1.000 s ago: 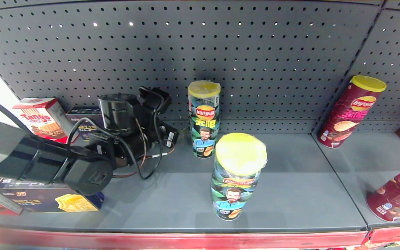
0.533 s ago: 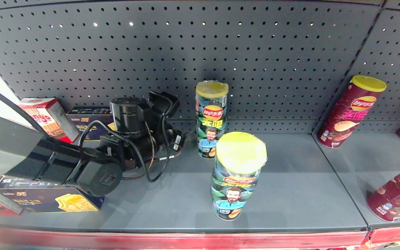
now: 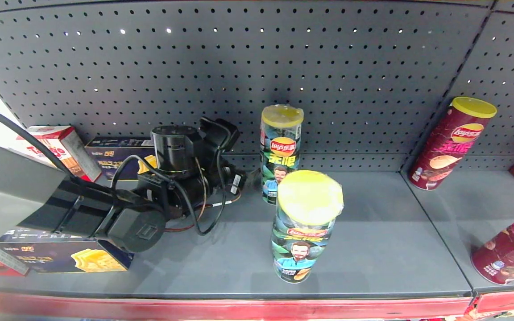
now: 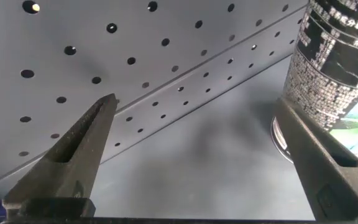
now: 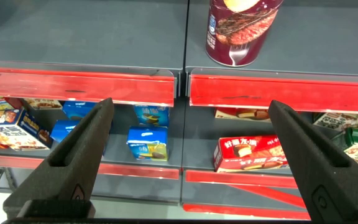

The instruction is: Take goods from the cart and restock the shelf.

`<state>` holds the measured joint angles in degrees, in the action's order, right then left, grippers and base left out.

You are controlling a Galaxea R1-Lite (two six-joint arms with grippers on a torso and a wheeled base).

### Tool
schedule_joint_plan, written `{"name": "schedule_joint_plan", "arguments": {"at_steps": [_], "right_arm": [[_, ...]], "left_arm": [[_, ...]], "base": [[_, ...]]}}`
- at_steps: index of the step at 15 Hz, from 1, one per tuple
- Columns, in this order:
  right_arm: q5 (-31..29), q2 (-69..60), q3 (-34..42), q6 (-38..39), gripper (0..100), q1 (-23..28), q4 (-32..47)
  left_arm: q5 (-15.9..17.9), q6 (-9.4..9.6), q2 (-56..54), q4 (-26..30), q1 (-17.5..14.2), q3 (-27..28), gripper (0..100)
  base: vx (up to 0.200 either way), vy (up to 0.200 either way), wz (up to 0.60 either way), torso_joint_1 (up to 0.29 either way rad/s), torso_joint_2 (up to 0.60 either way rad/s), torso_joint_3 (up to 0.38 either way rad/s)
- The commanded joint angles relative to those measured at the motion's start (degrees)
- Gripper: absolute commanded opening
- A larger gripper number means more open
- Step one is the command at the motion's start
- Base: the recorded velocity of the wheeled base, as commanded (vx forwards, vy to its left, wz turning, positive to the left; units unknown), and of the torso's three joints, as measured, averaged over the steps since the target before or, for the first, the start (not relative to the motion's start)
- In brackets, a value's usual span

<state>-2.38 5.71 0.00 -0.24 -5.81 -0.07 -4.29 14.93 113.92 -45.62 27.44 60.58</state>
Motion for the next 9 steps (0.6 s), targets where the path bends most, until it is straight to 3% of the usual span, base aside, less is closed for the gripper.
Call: {"name": "schedule_joint_plan", "arguments": {"at_steps": [1, 9], "right_arm": [[0.00, 0.10, 0.00, -0.02, 100, -0.07, -0.01], [0.00, 0.10, 0.00, -0.02, 100, -0.07, -0.01]], "left_arm": [[-0.02, 0.01, 0.25, 0.00, 0.07, 0.16, 100], [-0.10, -0.08, -0.54, 0.00, 0.33, -0.28, 100]], "base": [[0.000, 0.000, 0.00, 0.000, 0.00, 0.000], [0.000, 0.000, 0.00, 0.000, 0.00, 0.000]]}}
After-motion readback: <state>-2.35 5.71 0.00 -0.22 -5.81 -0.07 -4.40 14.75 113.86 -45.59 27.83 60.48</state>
